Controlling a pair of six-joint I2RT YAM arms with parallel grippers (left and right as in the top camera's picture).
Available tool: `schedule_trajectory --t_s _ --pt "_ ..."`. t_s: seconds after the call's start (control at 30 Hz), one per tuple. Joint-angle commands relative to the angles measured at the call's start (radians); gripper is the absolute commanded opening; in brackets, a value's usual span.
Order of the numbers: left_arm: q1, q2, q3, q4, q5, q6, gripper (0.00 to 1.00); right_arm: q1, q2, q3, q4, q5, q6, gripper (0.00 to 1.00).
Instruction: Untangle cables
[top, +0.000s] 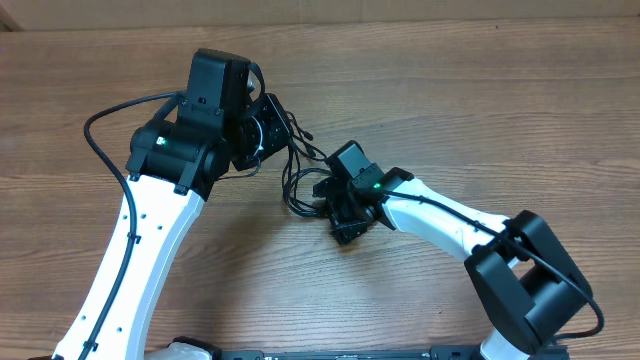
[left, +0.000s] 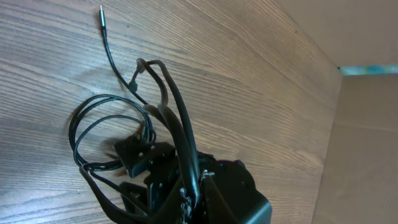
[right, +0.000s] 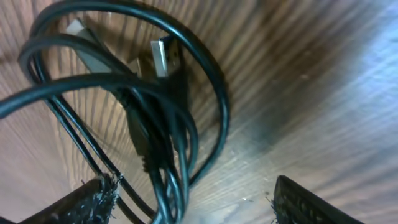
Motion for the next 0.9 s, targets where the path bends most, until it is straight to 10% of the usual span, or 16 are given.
schedule_trajectory --t_s 0.0,0.27,0.87 --pt "-0.006 -0.002 -0.003 0.005 -0.006 -0.058 0.04 0.003 -0.006 0.019 0.033 0.040 0.038 0.79" --pt "-0.005 -0.002 -0.003 0.005 -0.004 -0.083 0.04 0.003 0.035 0.019 0.024 0.039 0.066 0.75" --pt "-0.005 -0.002 -0.003 0.000 0.002 -0.045 0.04 0.003 0.046 0.019 0.023 0.056 -0.021 0.22"
